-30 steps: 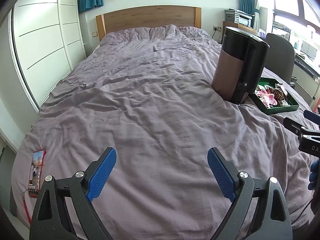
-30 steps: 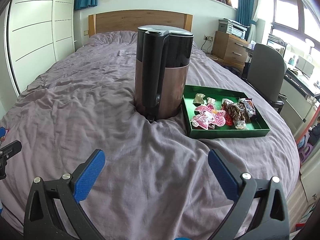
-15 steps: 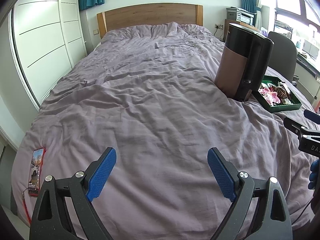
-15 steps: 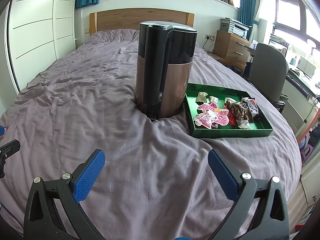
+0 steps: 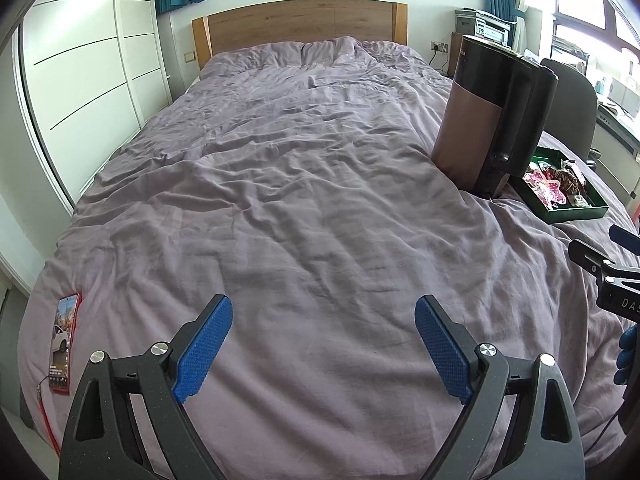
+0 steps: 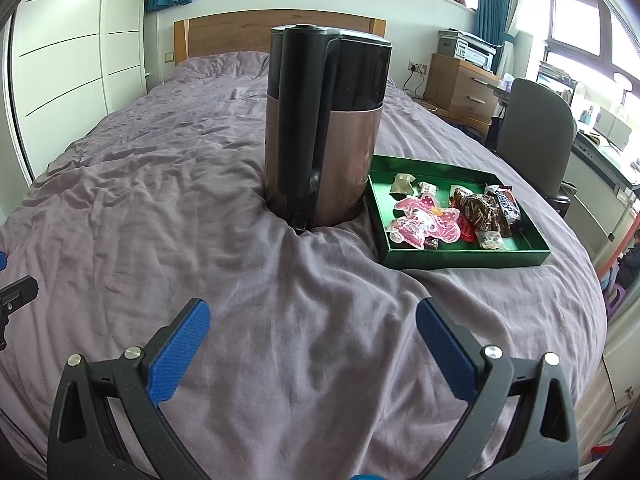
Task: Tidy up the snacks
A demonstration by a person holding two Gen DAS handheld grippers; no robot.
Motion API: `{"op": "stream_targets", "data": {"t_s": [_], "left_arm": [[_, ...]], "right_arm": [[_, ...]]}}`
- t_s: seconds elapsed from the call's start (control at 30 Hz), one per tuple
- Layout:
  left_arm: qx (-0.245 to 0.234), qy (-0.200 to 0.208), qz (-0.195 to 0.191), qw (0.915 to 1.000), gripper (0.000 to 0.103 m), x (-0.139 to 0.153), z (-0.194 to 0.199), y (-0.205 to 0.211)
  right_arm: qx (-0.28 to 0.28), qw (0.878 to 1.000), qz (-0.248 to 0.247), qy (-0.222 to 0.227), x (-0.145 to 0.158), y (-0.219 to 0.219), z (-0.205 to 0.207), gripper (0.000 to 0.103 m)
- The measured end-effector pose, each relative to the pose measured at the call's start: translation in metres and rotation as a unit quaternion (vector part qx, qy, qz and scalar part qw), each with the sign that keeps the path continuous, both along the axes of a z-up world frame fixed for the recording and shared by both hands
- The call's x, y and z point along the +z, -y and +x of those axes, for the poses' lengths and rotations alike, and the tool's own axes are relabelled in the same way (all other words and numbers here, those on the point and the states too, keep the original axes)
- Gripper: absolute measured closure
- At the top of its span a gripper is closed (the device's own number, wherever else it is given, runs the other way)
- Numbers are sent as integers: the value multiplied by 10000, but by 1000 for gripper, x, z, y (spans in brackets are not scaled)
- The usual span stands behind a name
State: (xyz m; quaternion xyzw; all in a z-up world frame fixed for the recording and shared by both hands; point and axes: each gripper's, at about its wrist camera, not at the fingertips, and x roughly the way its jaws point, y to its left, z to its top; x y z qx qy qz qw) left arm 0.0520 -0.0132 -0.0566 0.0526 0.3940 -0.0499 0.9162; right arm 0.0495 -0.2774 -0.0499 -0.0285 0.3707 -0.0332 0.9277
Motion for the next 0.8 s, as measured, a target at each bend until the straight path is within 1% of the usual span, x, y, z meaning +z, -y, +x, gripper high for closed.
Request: {"op": "stream_targets", "data": {"t_s": [0.37,0.8], "left_arm": [[-89,30,29,10000,13,3,16,23],[-140,-96,88,9998,13,-6,30,48]], "right_arm": [[-188,9998,66,19,-2,24,9,0],[-257,9996,108,-16,-9,43,17,0]]}}
